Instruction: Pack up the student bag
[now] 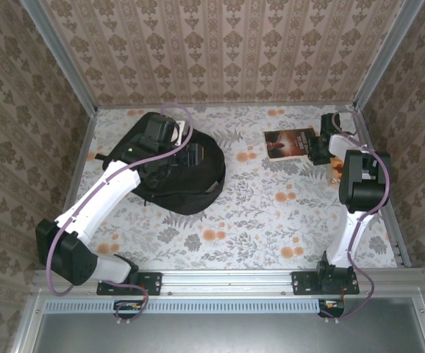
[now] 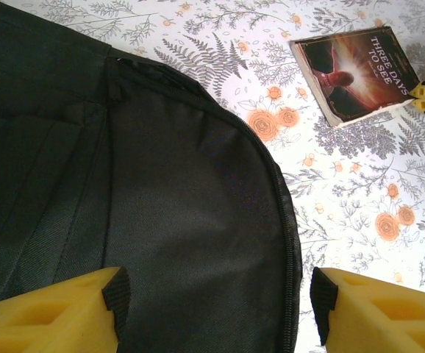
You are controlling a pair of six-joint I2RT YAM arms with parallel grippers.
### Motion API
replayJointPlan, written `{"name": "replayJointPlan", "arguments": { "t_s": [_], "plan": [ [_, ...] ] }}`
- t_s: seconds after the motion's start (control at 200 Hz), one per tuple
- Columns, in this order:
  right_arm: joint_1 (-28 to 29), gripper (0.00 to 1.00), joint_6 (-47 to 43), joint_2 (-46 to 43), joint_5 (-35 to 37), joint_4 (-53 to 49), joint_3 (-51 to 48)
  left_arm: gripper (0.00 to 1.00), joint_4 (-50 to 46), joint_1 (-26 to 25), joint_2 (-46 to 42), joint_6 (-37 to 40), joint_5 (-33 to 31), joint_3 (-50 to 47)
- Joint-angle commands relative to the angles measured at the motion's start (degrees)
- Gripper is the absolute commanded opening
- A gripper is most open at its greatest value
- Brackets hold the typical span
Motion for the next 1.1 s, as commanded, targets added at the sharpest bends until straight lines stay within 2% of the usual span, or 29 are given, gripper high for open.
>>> {"name": "replayJointPlan", "arguments": {
  "t_s": [0.0, 0.14, 0.35, 0.53, 0.65, 0.79, 0.88, 0.955, 1.095],
  "plan": [
    [1.3, 0.0, -6.2, -1.6, -7.9, 1.1, -3.3, 0.68, 0.4, -0.4, 0.4, 1.5, -1.3, -0.5],
    [2.6, 0.0, -11.6, -4.9, -12.2, 1.0, -7.5, 0.65, 0.7, -0.3, 0.1, 1.3, -1.0, -0.5],
    [7.0, 0.0, -20.5, -15.9, -8.4, -3.1, -17.3, 0.66, 1.0, -0.3, -0.6, 1.6, -1.9, -0.9],
    [9.1, 0.0, -26.0, -25.1, -8.4, -4.0, -27.4, 0.67, 2.1, -0.2, -0.6, 2.2, 2.4, -1.2],
    [12.3, 0.0, -30.2, -33.2, -5.1, -3.6, -34.4, 0.68, 1.7, -0.2, 0.6, 3.4, 5.4, -0.6],
    [15.3, 0.0, -33.9, -42.0, -5.0, -3.3, -38.7, 0.68, 2.8, -0.5, 2.3, 4.3, 9.9, -0.7],
    [17.0, 0.0, -36.2, -46.2, -5.3, -3.6, -39.7, 0.69, 2.5, -2.0, 4.2, 4.4, 11.2, 0.0],
    [17.3, 0.0, -37.6, -49.9, -9.1, -0.7, -42.1, 0.7, 1.2, -4.1, 6.4, 4.4, 11.3, 1.7],
    [17.5, 0.0, -38.2, -55.8, -11.0, 1.5, -45.1, 0.74, -0.6, -8.8, 10.8, 2.9, 14.1, 5.4]
  ]
}}
